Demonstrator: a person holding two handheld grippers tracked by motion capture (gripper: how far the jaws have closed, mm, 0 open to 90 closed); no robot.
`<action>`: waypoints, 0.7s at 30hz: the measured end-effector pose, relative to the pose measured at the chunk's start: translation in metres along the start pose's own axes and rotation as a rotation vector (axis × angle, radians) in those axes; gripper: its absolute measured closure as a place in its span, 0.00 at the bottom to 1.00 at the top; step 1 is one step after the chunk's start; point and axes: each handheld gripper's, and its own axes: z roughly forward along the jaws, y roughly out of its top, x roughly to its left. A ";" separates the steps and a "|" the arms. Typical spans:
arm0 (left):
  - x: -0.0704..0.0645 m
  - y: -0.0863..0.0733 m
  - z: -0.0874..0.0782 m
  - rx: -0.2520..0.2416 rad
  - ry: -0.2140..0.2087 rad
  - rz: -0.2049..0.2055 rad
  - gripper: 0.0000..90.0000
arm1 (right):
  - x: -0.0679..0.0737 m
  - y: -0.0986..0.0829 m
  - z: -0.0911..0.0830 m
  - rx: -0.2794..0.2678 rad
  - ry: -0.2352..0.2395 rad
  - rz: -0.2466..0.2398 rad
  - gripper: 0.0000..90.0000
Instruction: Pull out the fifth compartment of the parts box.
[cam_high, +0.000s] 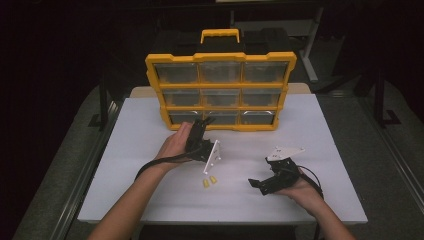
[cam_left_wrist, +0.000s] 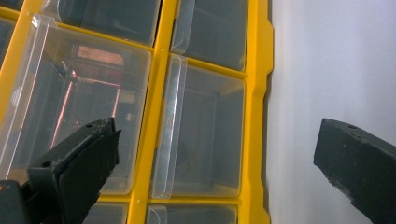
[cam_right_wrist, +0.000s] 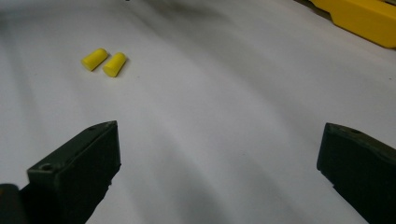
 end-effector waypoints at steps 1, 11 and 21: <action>0.000 0.001 0.000 0.002 0.004 0.005 0.00 | 0.000 0.000 0.000 -0.001 -0.001 -0.002 0.00; 0.000 0.007 0.000 0.003 0.031 0.035 0.00 | 0.002 0.001 0.000 -0.002 0.006 -0.002 0.00; 0.011 0.009 0.005 0.002 0.058 0.046 0.00 | 0.002 0.002 0.001 -0.006 0.015 0.000 0.00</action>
